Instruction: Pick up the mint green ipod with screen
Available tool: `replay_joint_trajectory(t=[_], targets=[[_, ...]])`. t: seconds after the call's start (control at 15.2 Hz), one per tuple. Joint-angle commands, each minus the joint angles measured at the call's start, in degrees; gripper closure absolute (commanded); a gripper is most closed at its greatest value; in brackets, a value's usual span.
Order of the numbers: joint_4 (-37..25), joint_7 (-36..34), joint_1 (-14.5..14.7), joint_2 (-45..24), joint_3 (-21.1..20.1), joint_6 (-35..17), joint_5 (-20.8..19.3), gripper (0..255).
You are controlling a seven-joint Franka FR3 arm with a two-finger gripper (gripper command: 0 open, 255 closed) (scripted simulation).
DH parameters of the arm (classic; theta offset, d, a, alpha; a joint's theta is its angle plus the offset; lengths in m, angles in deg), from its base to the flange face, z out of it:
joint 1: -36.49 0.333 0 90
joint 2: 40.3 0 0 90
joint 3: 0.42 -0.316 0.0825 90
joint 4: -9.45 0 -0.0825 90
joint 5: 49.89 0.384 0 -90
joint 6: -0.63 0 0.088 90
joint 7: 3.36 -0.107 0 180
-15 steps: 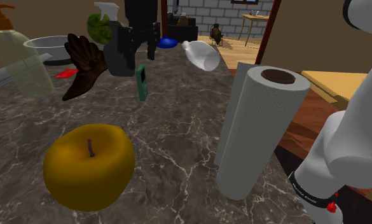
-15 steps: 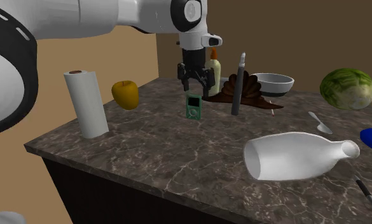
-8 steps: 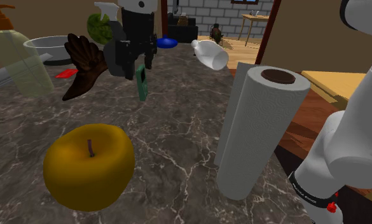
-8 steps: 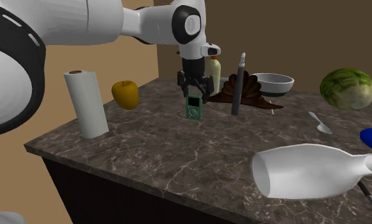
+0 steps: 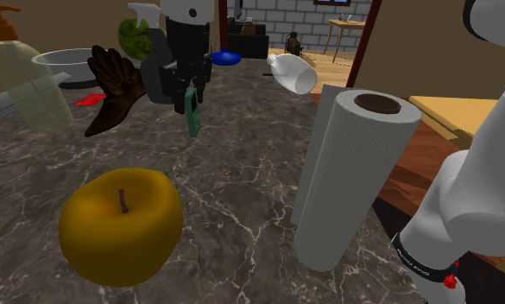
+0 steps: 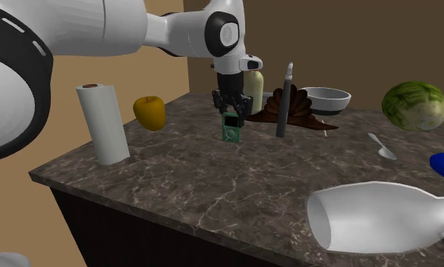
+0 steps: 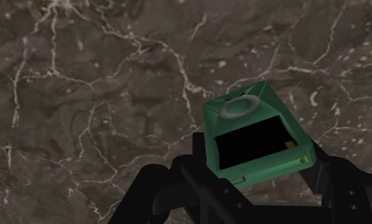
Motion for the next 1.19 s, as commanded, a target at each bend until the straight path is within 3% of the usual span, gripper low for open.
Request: replay_joint_trajectory(t=[0.0,0.2,1.12], targets=[[0.03,0.00,0.02,-0.04,-0.03,0.02,0.03,255],[-0.04,0.05,0.00,-0.08,0.00,0.06,0.02,255],[-14.96,-0.62,0.72,-3.31,-0.41,11.95,-1.23,255]])
